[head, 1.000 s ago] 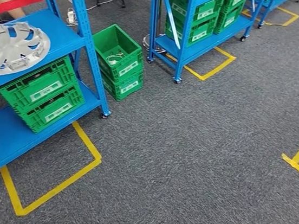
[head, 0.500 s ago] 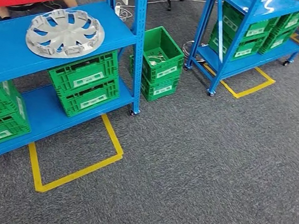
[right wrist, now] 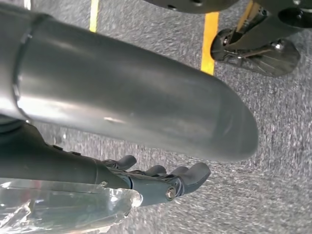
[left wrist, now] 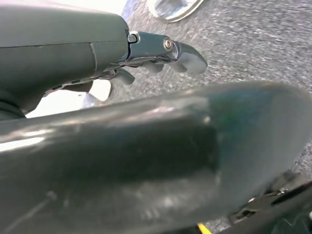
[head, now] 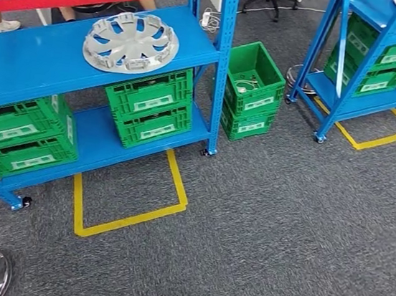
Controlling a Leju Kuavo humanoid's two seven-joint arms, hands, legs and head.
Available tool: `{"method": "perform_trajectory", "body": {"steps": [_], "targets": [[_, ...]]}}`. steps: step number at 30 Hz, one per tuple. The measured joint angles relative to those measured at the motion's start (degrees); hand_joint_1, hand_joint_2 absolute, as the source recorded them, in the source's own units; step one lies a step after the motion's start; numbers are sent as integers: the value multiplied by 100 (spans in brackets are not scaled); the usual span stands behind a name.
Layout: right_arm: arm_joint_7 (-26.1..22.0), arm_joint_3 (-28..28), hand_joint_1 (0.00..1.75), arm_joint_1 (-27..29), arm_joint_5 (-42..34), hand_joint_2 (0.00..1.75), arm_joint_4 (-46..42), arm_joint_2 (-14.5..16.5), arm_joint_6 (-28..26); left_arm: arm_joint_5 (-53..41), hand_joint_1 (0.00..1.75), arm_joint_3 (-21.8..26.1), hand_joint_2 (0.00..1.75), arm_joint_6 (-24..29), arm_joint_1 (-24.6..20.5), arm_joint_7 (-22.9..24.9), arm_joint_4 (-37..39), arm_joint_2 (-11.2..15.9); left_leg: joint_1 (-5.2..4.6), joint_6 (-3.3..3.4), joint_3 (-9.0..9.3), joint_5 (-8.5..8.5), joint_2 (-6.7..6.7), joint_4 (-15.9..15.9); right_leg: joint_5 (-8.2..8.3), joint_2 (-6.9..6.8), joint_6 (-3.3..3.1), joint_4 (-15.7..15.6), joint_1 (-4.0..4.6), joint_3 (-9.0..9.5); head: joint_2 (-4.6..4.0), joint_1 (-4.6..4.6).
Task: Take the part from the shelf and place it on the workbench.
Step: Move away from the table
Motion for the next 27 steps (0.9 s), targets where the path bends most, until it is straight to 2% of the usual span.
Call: {"method": "perform_trajectory", "body": {"steps": [1, 2, 3, 4, 5, 7, 8, 9, 10, 11, 12, 14, 15, 16, 17, 18, 19, 20, 21, 22, 23, 25, 26, 27], "targets": [[1, 0, 0, 4, 1, 0, 0, 0, 0, 10, 0, 8, 0, -1, 3, 0, 0, 1, 1, -2, -106, -49, 24, 225, -7, -91, -5, 0, 4, 1, 0, 0], [1, 0, 0, 3, 1, 0, 0, 0, 0, 24, 0, 17, 0, -3, 10, -2, 0, 2, 2, 3, -118, 3, 41, 265, -15, -182, -6, 0, 8, 6, 0, -1], [0, 0, 0, -4, 2, 0, 0, 1, 0, 39, 0, 28, 0, -8, 18, -6, 0, 4, 0, 14, 2, 163, 70, 48, -23, -256, 0, 1, 9, 16, 0, -1], [-1, 0, 0, -10, 2, 0, 0, 1, -1, 60, 0, 37, 0, -13, 21, -10, 0, 5, -7, 32, 209, 361, 170, -322, -36, -323, 13, 1, 13, 33, 0, -2], [-1, 0, 0, -13, 2, 0, 0, 2, -1, 75, 0, 46, 0, -17, 14, -15, 0, 4, -26, 43, 432, 514, 341, -732, -58, -388, 36, 8, 33, 50, 0, -7], [-2, 0, 0, -11, 2, 0, 0, 2, -5, 115, 0, 63, 0, -20, -14, -20, 0, -3, -51, 95, 704, 633, 577, -1243, -105, -505, 90, 12, 81, 67, 0, 5], [-3, 0, 0, -13, 2, 0, 0, 1, -7, 135, 0, 71, 0, -23, -21, -23, 0, -7, -61, 119, 733, 615, 586, -1317, -126, -569, 115, 2, 102, 79, 0, 18], [-3, 0, 0, -20, 2, 0, -1, 1, -9, 158, 0, 80, 0, -30, -20, -27, 0, -8, -56, 159, 730, 611, 502, -1326, -139, -639, 138, -16, 106, 111, 0, 31], [-4, 0, 0, -28, 2, 0, -1, 0, -12, 184, 0, 92, 0, -43, -10, -34, 0, -10, -46, 187, 734, 613, 430, -1338, -164, -652, 169, -20, 101, 150, 0, 43], [-6, 0, 0, -34, 2, 0, -2, 0, -13, 206, 0, 109, 0, -58, -1, -42, 0, -11, -33, 220, 739, 620, 354, -1348, -228, -565, 200, 43, 90, 145, 0, 55], [-8, 0, 0, -36, 2, 0, -2, 0, -14, 229, 0, 132, 0, -73, 0, -51, 0, -15, -17, 256, 742, 631, 281, -1357, -344, -417, 227, 217, 80, 90, 0, 70], [-11, -1, 0, -22, 2, 0, -1, 1, -13, 256, 0, 177, 0, -93, -12, -74, 0, -27, -4, 303, 736, 644, 128, -1360, -697, -75, 253, 917, 68, -236, 0, 104], [-10, -1, 0, -11, 2, 0, -1, 1, -12, 266, 0, 195, 0, -98, -16, -85, 0, -32, -7, 314, 732, 645, 43, -1358, -844, -2, 253, 1312, 68, -441, 0, 110], [-7, -2, 0, 0, 2, 0, 0, 1, -11, 275, 0, 207, 0, -99, -13, -92, 0, -34, -9, 318, 734, 646, -48, -1357, -899, 30, 249, 1583, 68, -600, 0, 111], [-4, -3, 0, 6, 2, 0, 0, 1, -11, 293, 0, 218, 0, -94, -7, -95, 0, -33, -11, 319, 739, 646, -139, -1356, -832, 44, 242, 1643, 68, -670, 0, 113], [-2, -3, 0, 7, 1, 0, 0, 0, -11, 316, 0, 233, 0, -86, 0, -94, 0, -34, -10, 318, 749, 645, -226, -1354, -656, 63, 233, 1470, 65, -633, 0, 113], [1, -4, 0, 3, 0, 0, 0, 0, -12, 349, 0, 253, 0, -79, 2, -85, 0, -37, -7, 313, 761, 644, -305, -1353, -415, 104, 222, 1118, 59, -504, 0, 114], [1, -7, 0, -2, -1, 0, 0, 0, -12, 393, 0, 284, 0, -79, 2, -55, 0, -40, -8, 299, 770, 641, -376, -1351, -212, 203, 214, 720, 46, -345, 0, 117], [1, -9, 0, -9, -1, 0, 0, 0, -12, 437, 0, 320, 0, -92, -3, -5, 0, -42, -12, 277, 767, 638, -438, -1340, -80, 307, 204, 379, 30, -212, 0, 116], [1, -11, 0, -21, 1, 0, 0, 0, -10, 480, 0, 358, 0, -111, -4, 53, 0, -42, -15, 246, 757, 641, -488, -1338, -21, 390, 190, 163, 21, -120, 0, 116], [1, -13, 0, -32, 4, 0, 0, 0, -6, 511, 0, 397, 0, -133, -1, 109, 0, -41, -14, 210, 741, 651, -532, -1341, -23, 442, 170, 76, 20, -80, 0, 114], [1, -14, 0, -45, 13, 0, 0, -1, 1, 546, 0, 461, 0, -162, 19, 172, 0, -40, 3, 136, 713, 677, -572, -1361, -2, 386, 103, 50, 27, -57, 0, 112], [-1, -14, 0, -43, 15, 0, -1, -2, 3, 557, 0, 484, 0, -168, 27, 183, 0, -41, 1, 101, 693, 653, -496, -1331, 16, 348, 66, 40, 25, -52, 0, 100], [-4, -15, 0, -40, 15, 0, -1, -4, 2, 569, 0, 501, 0, -168, 26, 191, 0, -42, -3, 67, 635, 567, -365, -1211, 31, 302, 28, 26, 20, -49, 0, 82]]}}
